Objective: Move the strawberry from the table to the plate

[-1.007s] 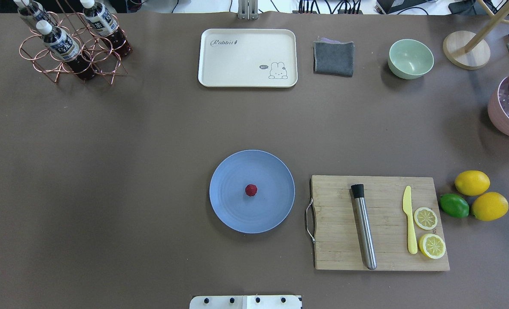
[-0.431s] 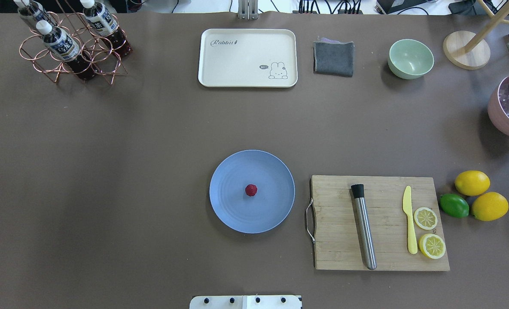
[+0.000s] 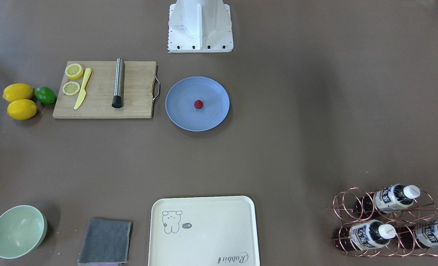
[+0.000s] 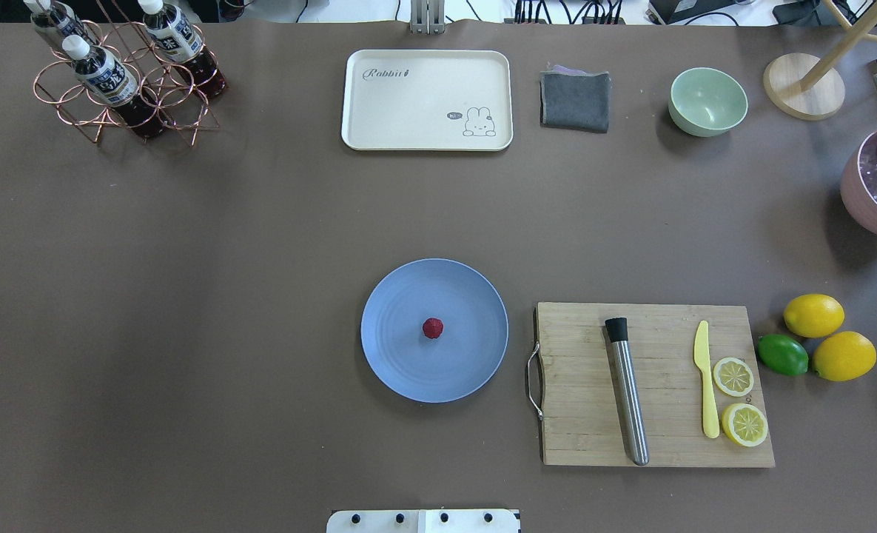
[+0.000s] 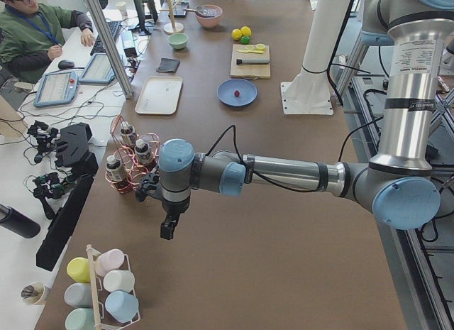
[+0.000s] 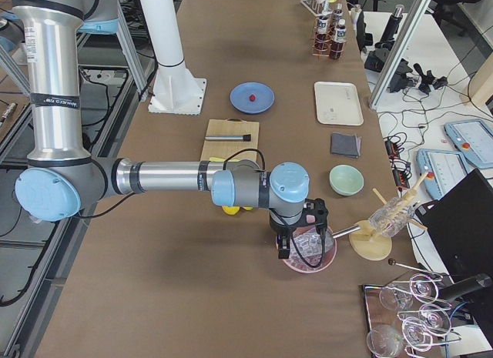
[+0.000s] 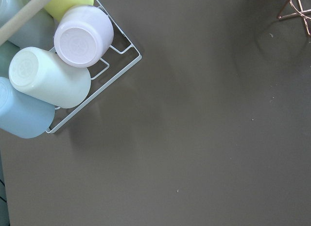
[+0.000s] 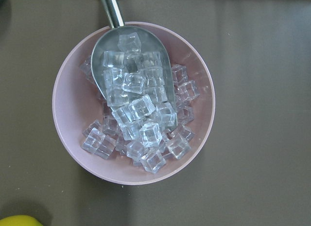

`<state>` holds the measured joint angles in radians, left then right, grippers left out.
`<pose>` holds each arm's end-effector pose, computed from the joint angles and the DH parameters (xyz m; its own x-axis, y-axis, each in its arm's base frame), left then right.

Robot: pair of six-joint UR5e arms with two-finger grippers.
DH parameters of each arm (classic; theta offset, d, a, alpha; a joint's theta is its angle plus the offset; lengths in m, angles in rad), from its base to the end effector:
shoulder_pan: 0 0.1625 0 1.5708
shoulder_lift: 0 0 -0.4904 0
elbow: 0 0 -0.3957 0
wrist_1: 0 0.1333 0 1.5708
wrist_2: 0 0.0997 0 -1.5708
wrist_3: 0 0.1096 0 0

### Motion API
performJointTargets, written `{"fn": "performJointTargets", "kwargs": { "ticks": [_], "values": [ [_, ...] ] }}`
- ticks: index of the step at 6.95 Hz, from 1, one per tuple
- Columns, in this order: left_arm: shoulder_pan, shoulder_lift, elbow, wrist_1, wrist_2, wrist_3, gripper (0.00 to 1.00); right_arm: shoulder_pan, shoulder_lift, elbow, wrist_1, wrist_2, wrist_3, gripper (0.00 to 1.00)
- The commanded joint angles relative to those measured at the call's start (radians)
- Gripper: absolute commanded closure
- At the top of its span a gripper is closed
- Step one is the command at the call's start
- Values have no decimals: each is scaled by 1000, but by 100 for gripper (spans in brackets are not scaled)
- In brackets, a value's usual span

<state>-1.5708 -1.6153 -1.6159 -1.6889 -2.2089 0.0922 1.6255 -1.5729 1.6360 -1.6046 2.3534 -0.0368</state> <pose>-0.0680 -0.5316 0.6826 0.7998 0.2124 -0.5614 -0.0740 0.9630 0.2590 0.0830 -0.4920 0.7027 0.7107 -0.0186 0.7033 -0.0285 0.9981 0.0552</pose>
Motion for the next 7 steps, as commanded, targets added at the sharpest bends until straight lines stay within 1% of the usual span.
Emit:
{"fn": "performJointTargets", "kwargs": {
  "ticks": [1,2,3,4,7],
  "values": [
    [0,-2,-1,0,-2,-2,2,2,1,-1,0,4,5,0],
    [0,-2,-2,0,-5,-2,2,2,8,2,0,4,3,0],
    [0,-2,1,0,-58,-3,2,2,10,2,0,4,6,0],
    [0,-2,2,0,-78,-3,2,2,11,1,0,4,9,0],
    [2,-2,5,-2,-78,-5,2,2,20,1,0,7,2,0]
  ]
}}
